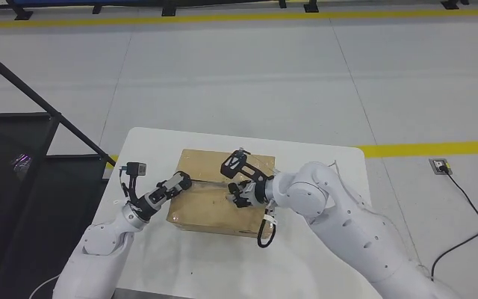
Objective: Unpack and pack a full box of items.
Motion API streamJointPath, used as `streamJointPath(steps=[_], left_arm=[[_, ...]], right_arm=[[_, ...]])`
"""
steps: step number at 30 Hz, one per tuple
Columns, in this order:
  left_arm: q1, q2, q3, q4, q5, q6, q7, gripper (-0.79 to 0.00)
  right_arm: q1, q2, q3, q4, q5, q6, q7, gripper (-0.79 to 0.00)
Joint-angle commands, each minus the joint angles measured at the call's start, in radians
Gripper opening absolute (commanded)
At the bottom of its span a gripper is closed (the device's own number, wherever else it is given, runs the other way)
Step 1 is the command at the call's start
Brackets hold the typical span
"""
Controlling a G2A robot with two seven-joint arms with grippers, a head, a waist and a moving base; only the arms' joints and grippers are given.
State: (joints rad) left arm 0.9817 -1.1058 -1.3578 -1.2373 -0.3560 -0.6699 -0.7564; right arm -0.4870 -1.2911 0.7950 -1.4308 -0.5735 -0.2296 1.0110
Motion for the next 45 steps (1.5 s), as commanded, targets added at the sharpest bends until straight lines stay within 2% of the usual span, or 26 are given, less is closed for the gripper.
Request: streamJointPath(steps=[1, 9, 13, 19, 25, 27, 28, 29, 31, 36, 41, 43, 45], left_arm=[[0.0, 0.0, 0.001, -0.001, 0.001, 0.0, -0.001, 0.0], [0.0, 0.001, -0.001, -0.001, -0.001, 0.0, 0.003, 0.0], [0.0, 0.001, -0.002, 0.0, -0.002, 0.001, 0.004, 0.0], [0.0, 0.001, -0.002, -0.001, -0.003, -0.004, 0.003, 0.0], [0.012, 0.004, -0.023, -0.006, -0.012, -0.015, 0.017, 0.0], [0.016, 0.006, -0.032, -0.007, -0.017, -0.014, 0.018, 0.0], [0.018, 0.007, -0.036, -0.007, -0.018, -0.013, 0.02, 0.0], [0.02, 0.008, -0.039, -0.006, -0.02, -0.012, 0.022, 0.0], [0.024, 0.009, -0.046, -0.007, -0.017, -0.013, 0.027, 0.0], [0.065, 0.018, -0.106, -0.038, 0.013, -0.06, 0.085, 0.0], [0.136, 0.035, -0.217, -0.061, 0.031, -0.066, 0.142, 0.0], [0.157, 0.04, -0.247, -0.051, 0.076, -0.059, 0.173, 0.0], [0.174, 0.039, -0.243, -0.043, 0.061, -0.048, 0.169, 0.0]], right_arm=[[0.002, -0.002, 0.007, 0.016, 0.0, 0.034, -0.021, -0.594], [0.01, -0.011, 0.017, 0.049, -0.002, 0.108, -0.046, -0.588], [0.007, -0.015, 0.025, 0.063, 0.002, 0.125, -0.075, -0.61], [0.004, -0.021, 0.04, 0.105, 0.04, 0.187, -0.072, -0.591], [0.012, -0.029, 0.048, 0.154, 0.094, 0.203, -0.049, -0.588], [0.014, -0.031, 0.052, 0.162, 0.102, 0.208, -0.056, -0.643], [0.011, -0.031, 0.057, 0.161, 0.108, 0.211, -0.072, -0.745], [0.007, -0.032, 0.062, 0.154, 0.11, 0.211, -0.091, -0.785], [-0.003, -0.03, 0.069, 0.118, 0.084, 0.196, -0.144, -0.785], [-0.005, -0.029, 0.068, 0.11, 0.07, 0.191, -0.15, -0.785], [-0.022, -0.03, 0.07, 0.096, 0.073, 0.195, -0.183, -0.785], [-0.037, -0.033, 0.089, 0.08, 0.115, 0.202, -0.231, -0.785], [-0.064, -0.037, 0.122, 0.071, 0.219, 0.197, -0.284, -0.785]])
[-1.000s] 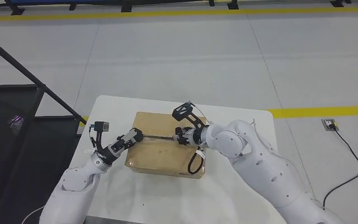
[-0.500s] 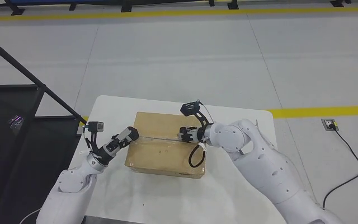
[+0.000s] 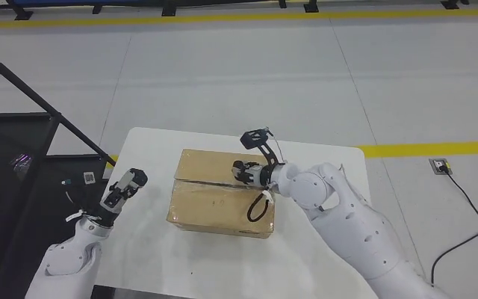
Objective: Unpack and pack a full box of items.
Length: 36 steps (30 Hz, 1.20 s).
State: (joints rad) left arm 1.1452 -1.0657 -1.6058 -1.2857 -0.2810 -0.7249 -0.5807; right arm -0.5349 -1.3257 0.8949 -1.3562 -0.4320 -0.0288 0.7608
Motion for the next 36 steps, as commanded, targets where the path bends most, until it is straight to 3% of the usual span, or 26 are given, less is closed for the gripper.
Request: streamJointPath(steps=[1, 4, 10, 15, 18, 36], left_arm=[[0.015, -0.001, 0.011, 0.014, -0.023, 0.008, -0.023, 0.0], [0.013, -0.004, 0.04, 0.039, -0.018, 0.004, -0.044, 0.0], [0.005, -0.013, 0.098, 0.045, -0.086, -0.016, -0.09, 0.0], [0.002, -0.018, 0.128, 0.041, -0.084, -0.022, -0.107, 0.0], [0.006, -0.02, 0.14, 0.035, -0.082, -0.026, -0.108, 0.0], [0.055, -0.021, 0.16, -0.027, -0.095, -0.035, -0.118, 0.0]], right_arm=[[-0.027, -0.004, 0.041, 0.001, 0.145, -0.007, -0.045, -0.785], [-0.025, -0.01, 0.065, 0.025, 0.306, -0.033, 0.026, -0.785], [-0.025, -0.01, 0.065, 0.025, 0.306, -0.033, 0.026, -0.785], [0.003, -0.026, -0.013, 0.05, 0.282, 0.102, 0.118, -0.785], [0.038, -0.046, -0.059, 0.101, 0.311, 0.126, 0.145, -0.785], [0.182, -0.184, -0.257, 0.317, 0.393, 0.153, -0.004, -0.785]])
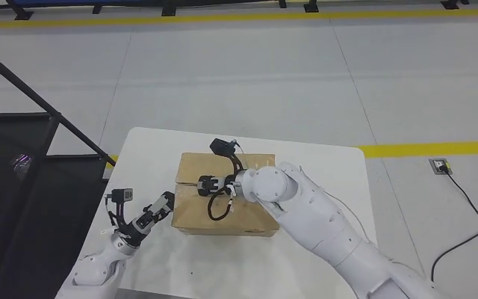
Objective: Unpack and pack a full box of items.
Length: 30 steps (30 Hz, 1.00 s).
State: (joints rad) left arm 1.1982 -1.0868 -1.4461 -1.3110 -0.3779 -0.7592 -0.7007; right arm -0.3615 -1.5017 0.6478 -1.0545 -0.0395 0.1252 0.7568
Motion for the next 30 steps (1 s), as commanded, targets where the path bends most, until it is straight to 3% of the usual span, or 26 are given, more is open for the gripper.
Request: streamJointPath(steps=[1, 7, 12, 20, 30], left_arm=[[0.004, 0.0, 0.001, -0.003, 0.001, -0.001, 0.003, 0.0], [0.01, 0.001, -0.007, 0.0, -0.008, -0.005, 0.003, 0.0], [0.011, 0.003, -0.016, 0.003, -0.02, -0.003, -0.003, 0.0], [0.003, 0.003, -0.015, 0.008, -0.03, 0.0, -0.009, 0.0], [-0.01, 0.004, -0.014, 0.014, -0.045, 0.006, -0.02, 0.0]], right_arm=[[0.014, -0.016, -0.017, 0.029, 0.004, -0.001, -0.005, -0.785], [0.051, -0.053, -0.041, 0.111, 0.012, 0.054, -0.02, -0.785], [0.062, -0.055, -0.018, 0.131, 0.012, 0.068, 0.002, -0.785], [0.028, -0.024, 0.045, 0.064, -0.033, 0.095, 0.061, -0.785], [-0.07, 0.042, 0.153, -0.107, -0.166, 0.214, 0.118, -0.785]])
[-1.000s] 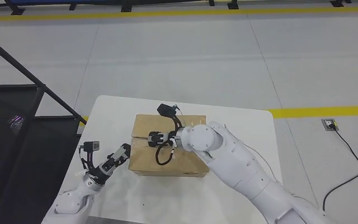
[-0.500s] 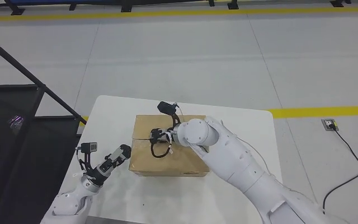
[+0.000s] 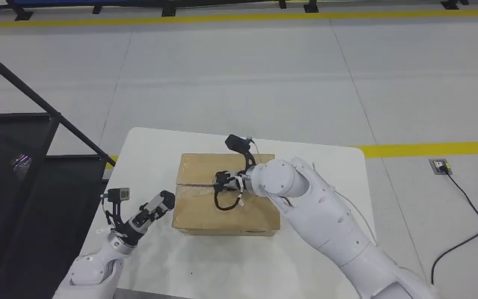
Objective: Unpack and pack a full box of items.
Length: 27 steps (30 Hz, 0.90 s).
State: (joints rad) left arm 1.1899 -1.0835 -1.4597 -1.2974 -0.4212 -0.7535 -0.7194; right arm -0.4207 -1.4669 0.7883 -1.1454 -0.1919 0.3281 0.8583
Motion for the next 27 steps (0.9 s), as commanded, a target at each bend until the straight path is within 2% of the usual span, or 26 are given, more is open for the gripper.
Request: streamJointPath(steps=[1, 12, 16, 27], left_arm=[[-0.002, 0.0, -0.001, 0.0, -0.005, 0.0, -0.003, 0.0], [-0.01, 0.003, -0.014, 0.01, -0.025, 0.005, -0.017, 0.0], [-0.012, 0.004, -0.016, 0.011, -0.029, 0.007, -0.022, 0.0], [-0.017, 0.006, -0.025, 0.019, -0.032, 0.008, -0.027, 0.0]], right_arm=[[-0.02, 0.014, 0.024, -0.03, -0.022, 0.017, 0.03, -0.785], [-0.145, 0.078, 0.18, -0.174, -0.099, 0.083, 0.077, -0.785], [-0.177, 0.095, 0.226, -0.187, -0.109, 0.097, 0.113, -0.785], [-0.233, 0.124, 0.318, -0.196, -0.116, 0.121, 0.106, -0.785]])
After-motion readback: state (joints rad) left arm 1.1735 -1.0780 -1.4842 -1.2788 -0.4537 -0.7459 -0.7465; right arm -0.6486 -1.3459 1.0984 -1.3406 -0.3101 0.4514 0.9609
